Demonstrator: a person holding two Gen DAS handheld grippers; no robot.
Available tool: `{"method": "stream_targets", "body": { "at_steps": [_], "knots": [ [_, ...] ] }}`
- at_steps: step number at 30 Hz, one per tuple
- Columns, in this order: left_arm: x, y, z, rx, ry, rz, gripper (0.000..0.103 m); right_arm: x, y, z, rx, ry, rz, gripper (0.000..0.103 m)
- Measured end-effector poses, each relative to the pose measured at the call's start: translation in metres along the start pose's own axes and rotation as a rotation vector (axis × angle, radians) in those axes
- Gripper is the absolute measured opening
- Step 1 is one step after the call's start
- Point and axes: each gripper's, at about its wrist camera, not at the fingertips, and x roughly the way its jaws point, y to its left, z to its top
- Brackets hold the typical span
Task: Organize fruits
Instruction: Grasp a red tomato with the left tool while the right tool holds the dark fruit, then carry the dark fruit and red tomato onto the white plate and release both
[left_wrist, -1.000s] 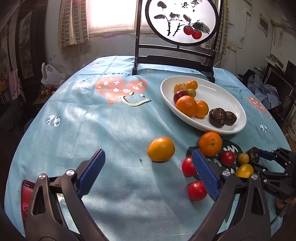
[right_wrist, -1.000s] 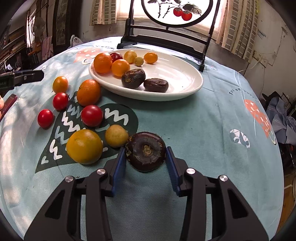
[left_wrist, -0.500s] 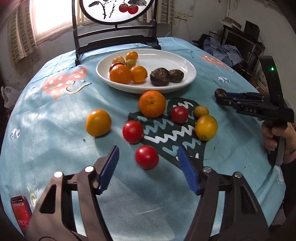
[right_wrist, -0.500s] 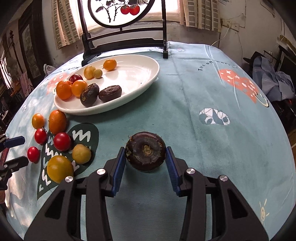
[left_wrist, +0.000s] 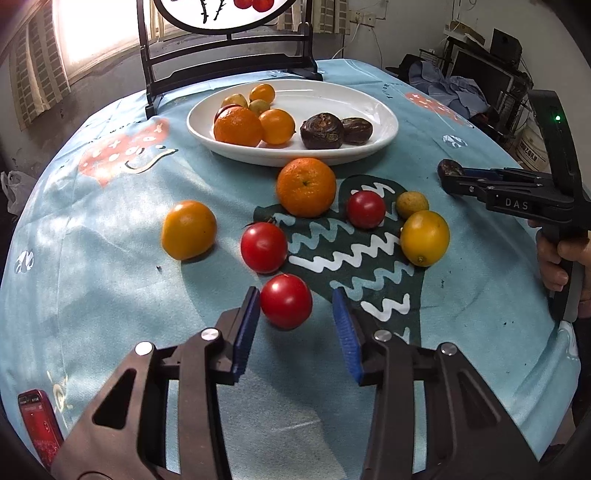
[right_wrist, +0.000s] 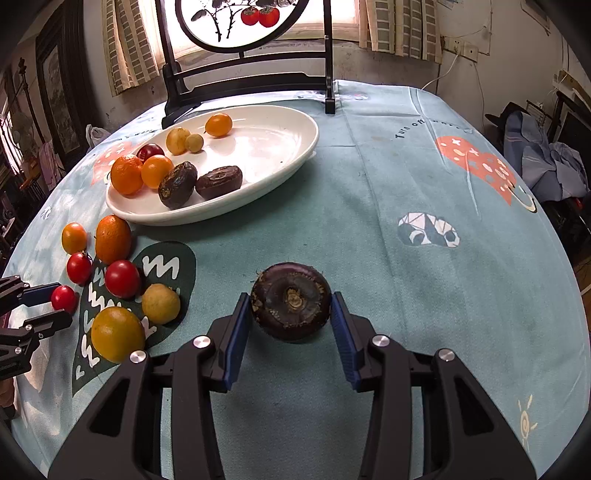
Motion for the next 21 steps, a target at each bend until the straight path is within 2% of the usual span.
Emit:
{"method": "stream_targets", "body": {
  "at_steps": [2,6,13,18,21],
  "knots": [
    [0.003,0.001,0.0,-0.002,0.007,0.017,0.04,0.0,0.0,0.0,0.001,-0.001,0.0,0.043],
    [0.005,0.009,0.0,-0.032,0.003,0.021,0.028,-0.001,0.0,0.0,0.0,-0.004,-0.001,0.043],
    [0.002,0.012,0.0,-0.054,-0.002,0.001,0.027,-0.005,0.0,0.002,0.006,-0.021,0.007,0.043],
    [-0.015,0.009,0.006,-0.055,-0.082,-0.043,0.027,-0.019,0.007,0.003,-0.013,-0.093,0.068,0.044],
    [-0.021,0.009,0.024,-0.076,-0.128,-0.066,0.027,-0.026,0.014,0.012,-0.008,-0.162,0.124,0.044]
  ]
}}
